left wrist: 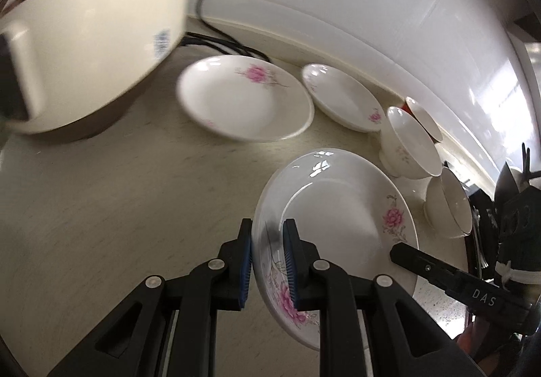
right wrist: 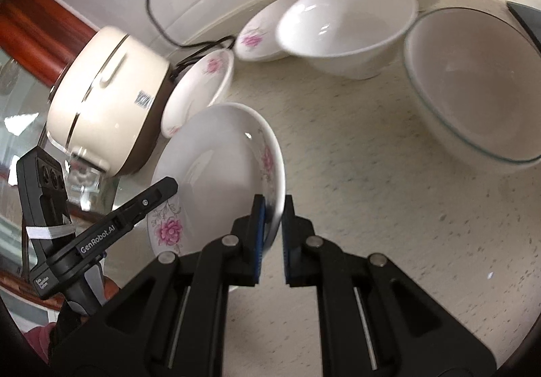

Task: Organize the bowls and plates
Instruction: 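Carry the plate with both tools toward the counter corner by the glass cabinet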

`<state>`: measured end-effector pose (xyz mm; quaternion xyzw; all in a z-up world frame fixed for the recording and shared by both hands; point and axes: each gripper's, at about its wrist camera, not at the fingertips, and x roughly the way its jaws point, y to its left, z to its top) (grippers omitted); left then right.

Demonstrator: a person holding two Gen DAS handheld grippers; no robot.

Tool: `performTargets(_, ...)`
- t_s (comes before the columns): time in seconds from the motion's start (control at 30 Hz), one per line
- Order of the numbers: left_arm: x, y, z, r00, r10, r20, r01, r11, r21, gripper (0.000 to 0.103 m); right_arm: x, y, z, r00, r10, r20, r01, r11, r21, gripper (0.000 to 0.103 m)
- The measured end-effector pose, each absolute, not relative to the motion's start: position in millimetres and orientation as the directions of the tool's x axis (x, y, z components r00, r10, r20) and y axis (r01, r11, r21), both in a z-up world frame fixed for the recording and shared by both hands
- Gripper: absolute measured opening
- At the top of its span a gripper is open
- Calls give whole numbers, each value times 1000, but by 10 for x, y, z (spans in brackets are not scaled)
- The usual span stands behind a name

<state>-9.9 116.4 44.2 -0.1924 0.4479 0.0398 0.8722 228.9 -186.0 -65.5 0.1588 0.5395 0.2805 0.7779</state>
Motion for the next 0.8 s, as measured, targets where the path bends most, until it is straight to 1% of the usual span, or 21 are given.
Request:
performTargets(0.23,-592,1474,505,608,-14,-794,-357,888,-290,18,2086,-1469,-600,184,656,-732,-369,736,567,12)
performTargets(0.53,-1191,1906,495,596,88,-798,-498,820,-282,18,1829,-865,-581,76,681,-728,-495,660,566,12)
performTargets(0.8,-1544,2251,453,575,138,-807,-573,772,-276,18,1618,-343,-610,3,682,-731,-564,605,562,12)
